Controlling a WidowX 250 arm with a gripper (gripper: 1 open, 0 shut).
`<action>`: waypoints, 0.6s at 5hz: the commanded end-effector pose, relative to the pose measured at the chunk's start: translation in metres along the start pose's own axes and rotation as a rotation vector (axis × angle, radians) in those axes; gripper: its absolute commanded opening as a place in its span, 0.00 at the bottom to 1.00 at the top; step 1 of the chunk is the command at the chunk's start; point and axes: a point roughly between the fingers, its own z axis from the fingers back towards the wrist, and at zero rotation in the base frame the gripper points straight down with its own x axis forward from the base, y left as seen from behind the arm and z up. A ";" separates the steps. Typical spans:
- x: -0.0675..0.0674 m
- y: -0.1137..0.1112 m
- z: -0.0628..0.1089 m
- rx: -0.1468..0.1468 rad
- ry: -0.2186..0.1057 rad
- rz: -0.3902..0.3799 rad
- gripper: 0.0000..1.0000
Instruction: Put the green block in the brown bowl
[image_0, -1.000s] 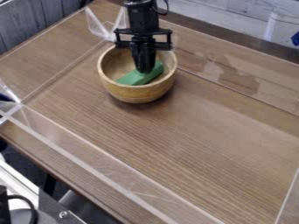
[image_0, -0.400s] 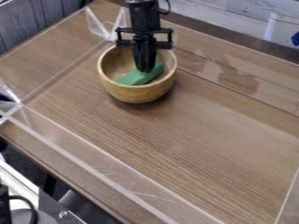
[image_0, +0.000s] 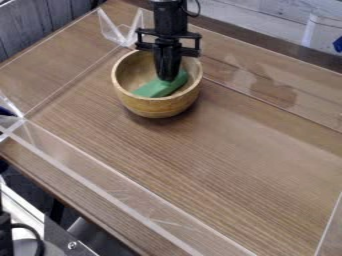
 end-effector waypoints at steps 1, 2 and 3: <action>0.001 0.013 -0.044 0.022 0.034 0.049 1.00; -0.001 0.007 -0.041 0.028 0.014 0.048 1.00; -0.006 -0.002 -0.021 0.024 -0.045 0.044 1.00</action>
